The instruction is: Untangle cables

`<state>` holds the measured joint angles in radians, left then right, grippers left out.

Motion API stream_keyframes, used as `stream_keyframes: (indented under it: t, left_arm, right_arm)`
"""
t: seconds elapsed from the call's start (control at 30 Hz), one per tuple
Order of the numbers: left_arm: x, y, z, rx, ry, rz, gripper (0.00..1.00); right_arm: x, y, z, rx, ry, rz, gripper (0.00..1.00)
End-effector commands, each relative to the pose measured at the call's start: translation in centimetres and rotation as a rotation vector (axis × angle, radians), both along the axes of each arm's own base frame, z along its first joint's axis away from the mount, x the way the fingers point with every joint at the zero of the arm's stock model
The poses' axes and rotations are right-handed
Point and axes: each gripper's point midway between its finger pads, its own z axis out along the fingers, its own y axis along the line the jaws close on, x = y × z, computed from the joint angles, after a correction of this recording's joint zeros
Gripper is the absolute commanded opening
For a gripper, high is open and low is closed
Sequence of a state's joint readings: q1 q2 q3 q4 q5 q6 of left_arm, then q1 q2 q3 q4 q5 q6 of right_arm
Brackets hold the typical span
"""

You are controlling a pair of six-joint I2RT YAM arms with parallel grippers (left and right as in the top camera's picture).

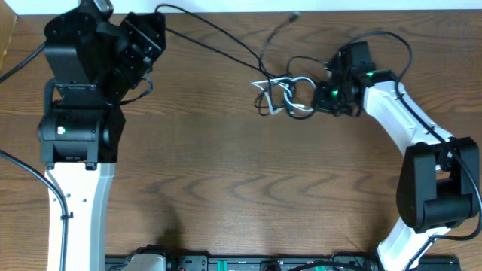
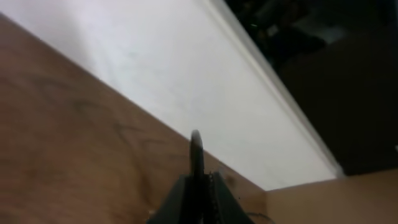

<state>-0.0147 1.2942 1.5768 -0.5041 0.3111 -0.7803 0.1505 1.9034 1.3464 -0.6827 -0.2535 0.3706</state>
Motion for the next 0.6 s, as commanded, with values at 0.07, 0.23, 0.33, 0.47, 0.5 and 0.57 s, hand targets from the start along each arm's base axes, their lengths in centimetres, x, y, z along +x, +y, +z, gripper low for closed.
stream_keyframes:
  t: [0.07, 0.23, 0.33, 0.47, 0.5, 0.57]
  left_arm:
    - [-1.6, 5.1, 2.0, 0.159, -0.063, 0.127, 0.07]
    - [-2.3, 8.4, -1.1, 0.230, 0.066, 0.206, 0.08]
    - [-2.5, 8.4, -3.6, 0.241, 0.164, 0.177, 0.07]
    - [-1.5, 4.9, -6.0, 0.283, 0.204, -0.029, 0.07]
    - [-1.2, 3.9, -6.5, 0.290, 0.207, -0.081, 0.07]
    - [-0.7, 2.0, -7.4, 0.301, 0.210, -0.172, 0.07]
  right_arm:
    - [-0.7, -9.5, -2.0, -0.276, 0.063, -0.165, 0.01]
    - [-1.3, -10.8, -2.1, -0.275, 0.090, -0.169, 0.01]
    - [-1.2, -8.9, -2.1, -0.212, 0.074, -0.059, 0.01]
    - [-1.4, -5.3, -1.8, -0.120, 0.053, 0.078, 0.01]
    - [-1.5, -4.4, -1.7, -0.098, 0.050, 0.099, 0.01]
    - [-1.7, -2.4, -1.4, -0.043, 0.044, 0.138, 0.01]
